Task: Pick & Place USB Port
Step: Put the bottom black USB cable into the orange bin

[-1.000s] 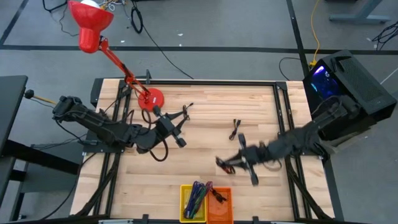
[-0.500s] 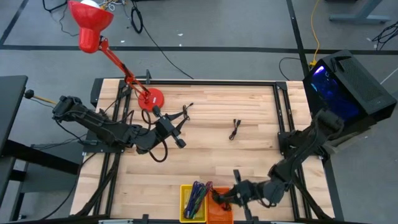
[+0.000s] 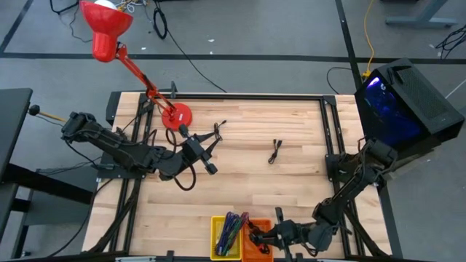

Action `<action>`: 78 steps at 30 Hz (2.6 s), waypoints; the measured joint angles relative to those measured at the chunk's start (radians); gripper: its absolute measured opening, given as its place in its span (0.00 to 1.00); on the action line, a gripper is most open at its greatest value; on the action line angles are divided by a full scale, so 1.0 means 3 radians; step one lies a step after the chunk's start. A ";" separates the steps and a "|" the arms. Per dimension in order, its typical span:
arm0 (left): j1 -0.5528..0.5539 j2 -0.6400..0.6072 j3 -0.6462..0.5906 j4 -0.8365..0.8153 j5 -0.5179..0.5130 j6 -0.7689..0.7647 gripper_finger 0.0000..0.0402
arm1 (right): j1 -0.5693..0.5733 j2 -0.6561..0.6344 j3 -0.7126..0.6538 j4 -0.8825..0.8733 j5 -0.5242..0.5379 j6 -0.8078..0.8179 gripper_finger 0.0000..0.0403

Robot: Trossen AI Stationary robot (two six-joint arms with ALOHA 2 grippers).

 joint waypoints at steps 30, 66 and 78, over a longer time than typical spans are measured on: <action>0.0000 0.0000 -0.0002 -0.0002 0.0003 -0.0001 0.26 | -0.0021 0.0000 0.0000 -0.0116 0.0015 -0.0081 0.32; 0.0007 0.0000 -0.0003 -0.0102 0.0139 -0.0072 0.26 | -0.0526 0.0313 0.0000 -0.0703 -0.0673 0.0627 0.29; 0.0007 0.0000 -0.0003 -0.0100 0.0138 -0.0070 0.26 | -0.0557 0.0332 0.0000 -0.0464 -0.0808 0.0458 0.30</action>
